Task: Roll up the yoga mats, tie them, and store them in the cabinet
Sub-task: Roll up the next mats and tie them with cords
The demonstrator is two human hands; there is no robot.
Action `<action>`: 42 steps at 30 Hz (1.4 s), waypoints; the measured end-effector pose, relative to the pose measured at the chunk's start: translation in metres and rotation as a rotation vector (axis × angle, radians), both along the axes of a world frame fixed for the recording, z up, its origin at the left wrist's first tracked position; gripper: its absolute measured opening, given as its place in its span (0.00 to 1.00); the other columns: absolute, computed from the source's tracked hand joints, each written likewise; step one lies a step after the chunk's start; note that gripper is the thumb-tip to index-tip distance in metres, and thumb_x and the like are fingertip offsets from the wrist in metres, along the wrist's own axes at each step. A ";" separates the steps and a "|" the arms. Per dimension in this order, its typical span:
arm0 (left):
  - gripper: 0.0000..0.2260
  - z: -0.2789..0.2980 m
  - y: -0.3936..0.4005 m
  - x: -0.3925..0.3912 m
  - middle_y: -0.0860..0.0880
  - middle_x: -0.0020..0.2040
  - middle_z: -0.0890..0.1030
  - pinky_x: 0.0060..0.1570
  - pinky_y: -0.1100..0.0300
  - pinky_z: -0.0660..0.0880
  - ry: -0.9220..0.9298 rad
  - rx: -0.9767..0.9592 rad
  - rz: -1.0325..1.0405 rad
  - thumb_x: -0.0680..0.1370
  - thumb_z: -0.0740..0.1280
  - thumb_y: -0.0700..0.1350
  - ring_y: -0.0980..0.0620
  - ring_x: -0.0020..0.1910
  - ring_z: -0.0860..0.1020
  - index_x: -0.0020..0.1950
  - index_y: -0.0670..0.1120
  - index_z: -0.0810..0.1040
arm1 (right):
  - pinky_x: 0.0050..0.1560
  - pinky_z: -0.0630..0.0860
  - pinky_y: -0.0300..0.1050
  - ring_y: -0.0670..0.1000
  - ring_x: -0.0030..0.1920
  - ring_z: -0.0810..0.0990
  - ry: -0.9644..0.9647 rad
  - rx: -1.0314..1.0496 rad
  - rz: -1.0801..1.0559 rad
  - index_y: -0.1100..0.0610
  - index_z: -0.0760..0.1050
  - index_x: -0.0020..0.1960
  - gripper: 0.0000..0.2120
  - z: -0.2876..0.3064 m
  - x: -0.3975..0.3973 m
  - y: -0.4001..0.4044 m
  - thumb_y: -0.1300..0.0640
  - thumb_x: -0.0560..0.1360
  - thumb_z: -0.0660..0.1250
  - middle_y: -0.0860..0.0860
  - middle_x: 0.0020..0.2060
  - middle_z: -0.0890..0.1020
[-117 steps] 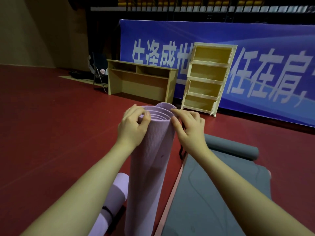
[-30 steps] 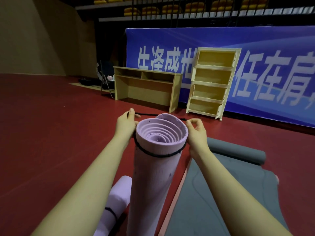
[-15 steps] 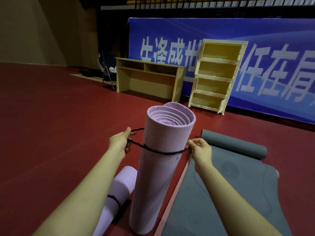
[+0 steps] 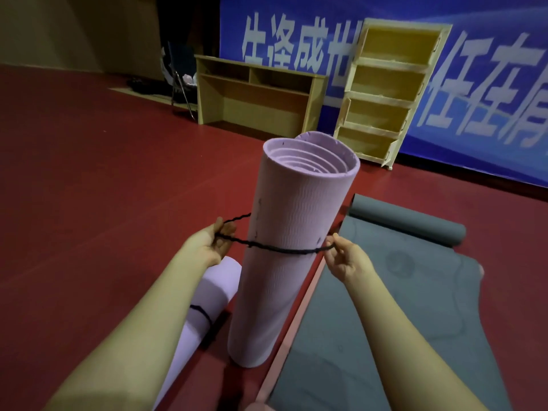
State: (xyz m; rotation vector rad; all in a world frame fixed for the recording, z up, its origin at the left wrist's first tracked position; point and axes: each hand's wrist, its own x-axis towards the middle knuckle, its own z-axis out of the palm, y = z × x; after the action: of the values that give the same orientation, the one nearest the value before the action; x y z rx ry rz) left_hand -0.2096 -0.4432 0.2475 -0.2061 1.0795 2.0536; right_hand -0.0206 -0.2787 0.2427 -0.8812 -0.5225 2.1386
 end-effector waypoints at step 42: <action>0.43 0.080 0.007 0.059 0.55 0.69 0.66 0.56 0.76 0.65 1.281 0.089 -0.094 0.64 0.67 0.66 0.60 0.66 0.67 0.75 0.56 0.53 | 0.67 0.69 0.57 0.43 0.67 0.69 -0.285 1.162 0.130 0.40 0.62 0.72 0.30 0.096 0.003 -0.068 0.29 0.74 0.51 0.40 0.68 0.71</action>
State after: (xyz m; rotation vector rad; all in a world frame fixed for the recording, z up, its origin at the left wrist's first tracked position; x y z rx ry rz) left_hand -0.1505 -0.4359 0.3271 1.3400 1.6146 2.0589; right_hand -0.0172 -0.3464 0.3387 -0.4473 -1.7461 1.3893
